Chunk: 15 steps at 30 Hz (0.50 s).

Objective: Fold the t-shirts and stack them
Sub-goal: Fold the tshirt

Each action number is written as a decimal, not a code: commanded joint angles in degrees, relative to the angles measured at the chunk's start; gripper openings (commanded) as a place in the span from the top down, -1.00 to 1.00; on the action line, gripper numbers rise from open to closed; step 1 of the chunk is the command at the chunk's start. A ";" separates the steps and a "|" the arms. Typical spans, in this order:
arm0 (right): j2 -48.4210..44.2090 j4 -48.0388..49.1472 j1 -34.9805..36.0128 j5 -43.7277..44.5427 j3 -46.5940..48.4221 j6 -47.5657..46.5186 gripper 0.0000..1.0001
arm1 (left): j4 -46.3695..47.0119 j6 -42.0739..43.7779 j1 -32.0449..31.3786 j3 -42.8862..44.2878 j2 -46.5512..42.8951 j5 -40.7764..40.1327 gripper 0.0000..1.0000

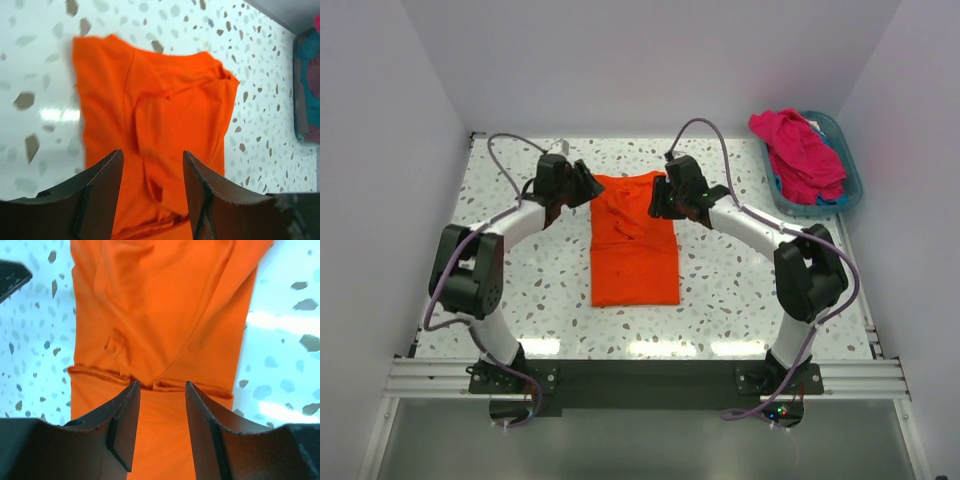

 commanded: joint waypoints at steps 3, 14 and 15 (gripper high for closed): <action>2.03 -1.66 -3.36 2.18 4.22 -0.27 0.10 | -2.85 6.82 -0.61 14.20 12.32 4.56 -0.14; 11.06 0.10 -9.17 -0.11 12.29 -0.80 0.12 | -6.03 9.82 -1.75 24.41 22.98 4.11 -0.14; 11.95 0.01 -9.09 0.33 13.52 -1.06 0.12 | -6.03 9.73 -1.93 24.76 23.60 4.29 -0.14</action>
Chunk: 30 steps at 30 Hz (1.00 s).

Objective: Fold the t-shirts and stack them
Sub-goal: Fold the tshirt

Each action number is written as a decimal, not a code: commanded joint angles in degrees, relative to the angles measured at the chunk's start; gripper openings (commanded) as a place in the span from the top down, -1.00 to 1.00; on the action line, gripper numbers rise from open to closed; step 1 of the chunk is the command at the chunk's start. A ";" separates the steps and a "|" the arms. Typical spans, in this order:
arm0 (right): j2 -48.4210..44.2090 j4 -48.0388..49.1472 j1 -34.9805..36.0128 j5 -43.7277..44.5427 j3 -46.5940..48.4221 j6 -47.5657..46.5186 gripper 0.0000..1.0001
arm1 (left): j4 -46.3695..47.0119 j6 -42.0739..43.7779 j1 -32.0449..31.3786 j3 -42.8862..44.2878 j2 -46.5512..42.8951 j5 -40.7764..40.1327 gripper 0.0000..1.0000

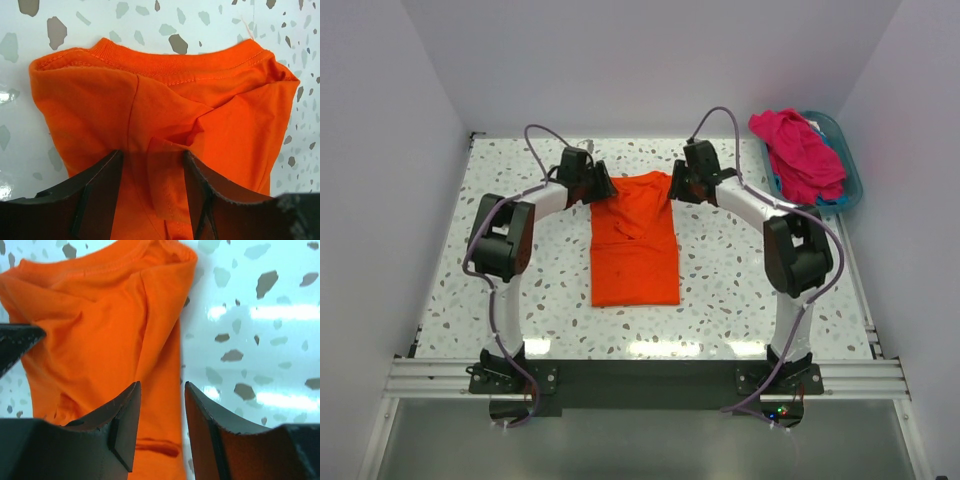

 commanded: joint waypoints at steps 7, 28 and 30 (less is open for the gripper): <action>12.26 0.67 -0.13 1.08 16.67 -2.69 0.14 | 0.01 1.94 -0.73 4.07 1.60 0.92 0.25; 23.79 -3.55 1.37 4.68 31.27 -4.80 0.30 | 5.02 0.10 -0.64 2.13 -0.77 6.81 0.55; 23.88 -3.82 1.54 5.12 31.36 -5.15 0.40 | 4.75 0.19 -0.64 1.96 -1.21 6.99 0.39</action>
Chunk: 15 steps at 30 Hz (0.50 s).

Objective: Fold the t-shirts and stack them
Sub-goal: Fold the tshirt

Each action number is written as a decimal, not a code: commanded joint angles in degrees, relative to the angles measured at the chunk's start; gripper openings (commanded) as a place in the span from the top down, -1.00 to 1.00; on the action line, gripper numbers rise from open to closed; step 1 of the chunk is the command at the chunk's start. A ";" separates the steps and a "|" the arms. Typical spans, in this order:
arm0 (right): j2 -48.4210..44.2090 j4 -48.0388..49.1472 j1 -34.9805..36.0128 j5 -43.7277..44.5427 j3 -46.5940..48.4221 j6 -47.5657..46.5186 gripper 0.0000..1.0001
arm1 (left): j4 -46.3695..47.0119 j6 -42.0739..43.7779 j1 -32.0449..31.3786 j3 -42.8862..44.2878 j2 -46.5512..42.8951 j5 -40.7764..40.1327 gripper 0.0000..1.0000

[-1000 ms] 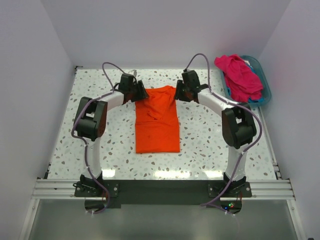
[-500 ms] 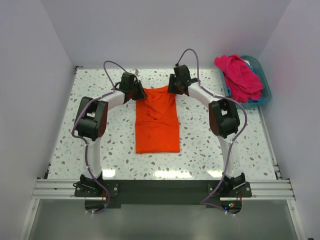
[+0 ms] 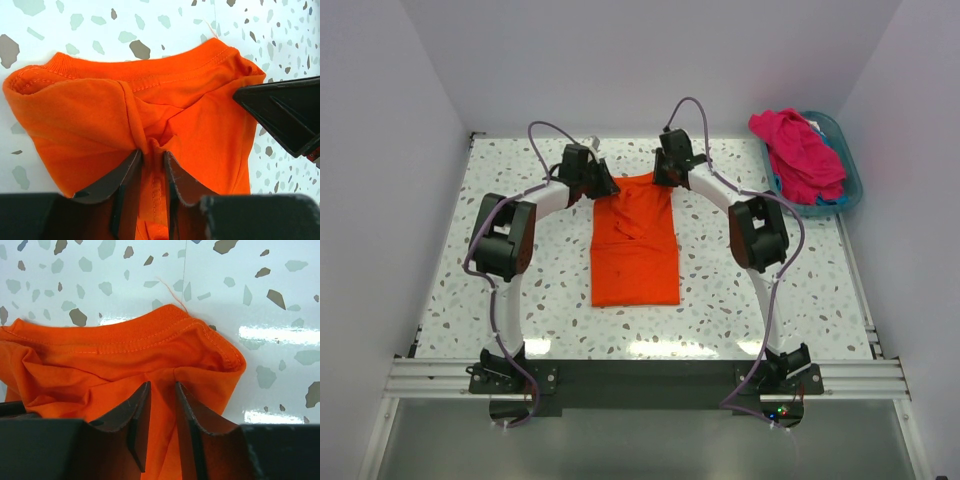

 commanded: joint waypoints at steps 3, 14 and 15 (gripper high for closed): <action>0.18 -1.19 0.43 2.52 2.77 -1.77 0.54 | 1.78 -0.42 -0.12 -0.25 -3.01 0.38 0.37; -1.22 1.09 0.43 0.24 1.54 -2.12 1.00 | -3.06 2.04 0.06 0.80 -4.15 -5.25 0.38; -1.48 1.26 0.43 -0.02 1.28 -2.12 1.00 | -3.24 2.04 0.06 1.06 -4.33 -5.34 0.38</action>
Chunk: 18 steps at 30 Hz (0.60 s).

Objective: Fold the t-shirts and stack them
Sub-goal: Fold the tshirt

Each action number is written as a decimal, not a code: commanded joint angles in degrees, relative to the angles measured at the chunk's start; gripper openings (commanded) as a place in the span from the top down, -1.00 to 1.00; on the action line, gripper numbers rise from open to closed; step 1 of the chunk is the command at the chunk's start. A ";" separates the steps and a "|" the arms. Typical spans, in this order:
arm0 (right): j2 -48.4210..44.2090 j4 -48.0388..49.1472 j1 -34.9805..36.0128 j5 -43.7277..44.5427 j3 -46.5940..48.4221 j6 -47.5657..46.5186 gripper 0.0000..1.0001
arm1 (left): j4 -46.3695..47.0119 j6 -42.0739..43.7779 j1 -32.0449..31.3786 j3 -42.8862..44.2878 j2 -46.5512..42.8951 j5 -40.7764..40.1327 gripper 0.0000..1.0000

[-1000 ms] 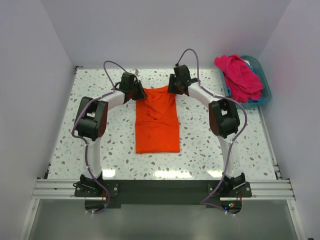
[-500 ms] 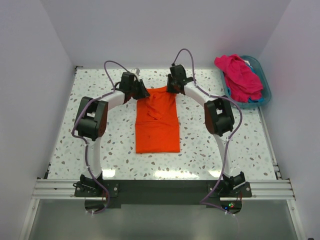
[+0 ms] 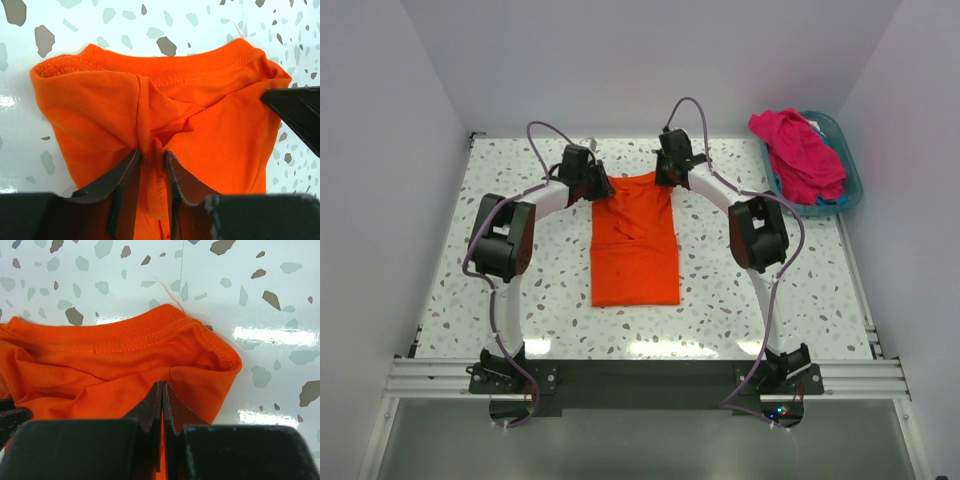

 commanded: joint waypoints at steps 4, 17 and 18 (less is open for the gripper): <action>-3.06 3.44 0.17 -2.06 0.02 -1.02 1.00 | -0.79 1.86 0.15 1.05 -4.99 -1.84 0.33; -7.55 8.53 0.43 -6.20 -3.93 -0.24 1.00 | -1.93 4.24 0.15 2.54 -6.93 -1.67 -0.01; -7.72 8.97 0.43 -6.20 -4.63 0.11 1.00 | -1.93 4.24 0.15 2.54 -6.84 -1.58 -0.01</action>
